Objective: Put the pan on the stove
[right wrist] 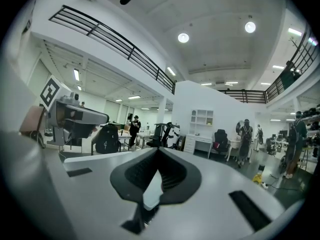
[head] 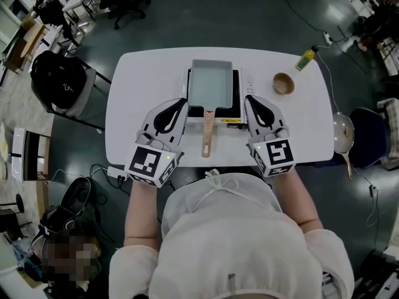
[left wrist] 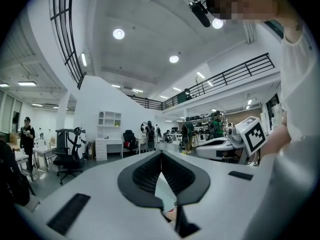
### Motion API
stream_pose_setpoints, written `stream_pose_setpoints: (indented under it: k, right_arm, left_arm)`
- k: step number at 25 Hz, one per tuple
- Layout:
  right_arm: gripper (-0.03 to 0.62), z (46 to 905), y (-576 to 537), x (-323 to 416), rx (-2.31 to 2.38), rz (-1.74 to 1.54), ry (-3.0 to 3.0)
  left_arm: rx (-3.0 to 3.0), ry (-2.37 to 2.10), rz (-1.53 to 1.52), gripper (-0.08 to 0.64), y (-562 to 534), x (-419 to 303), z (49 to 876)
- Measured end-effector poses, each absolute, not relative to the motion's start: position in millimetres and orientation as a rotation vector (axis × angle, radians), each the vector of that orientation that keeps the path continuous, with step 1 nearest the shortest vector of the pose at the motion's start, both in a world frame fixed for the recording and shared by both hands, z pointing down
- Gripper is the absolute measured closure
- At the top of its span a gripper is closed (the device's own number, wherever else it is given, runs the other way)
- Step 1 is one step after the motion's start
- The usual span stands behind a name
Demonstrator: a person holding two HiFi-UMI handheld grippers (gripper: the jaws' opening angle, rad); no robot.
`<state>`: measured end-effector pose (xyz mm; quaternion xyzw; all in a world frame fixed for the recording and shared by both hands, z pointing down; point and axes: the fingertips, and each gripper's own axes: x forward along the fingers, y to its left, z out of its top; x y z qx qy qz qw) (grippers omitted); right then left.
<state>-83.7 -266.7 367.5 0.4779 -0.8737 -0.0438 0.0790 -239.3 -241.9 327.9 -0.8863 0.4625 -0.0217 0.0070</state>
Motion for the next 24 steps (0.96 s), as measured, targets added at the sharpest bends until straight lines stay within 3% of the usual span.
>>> stream_pose_setpoints:
  k: [24]
  right_arm:
    - [0.591, 369.3, -273.6, -75.5, 1.411, -0.134, -2.607]
  left_arm:
    - [-2.797, 1.488, -0.110, 0.538, -257.3, -225.6, 334.0]
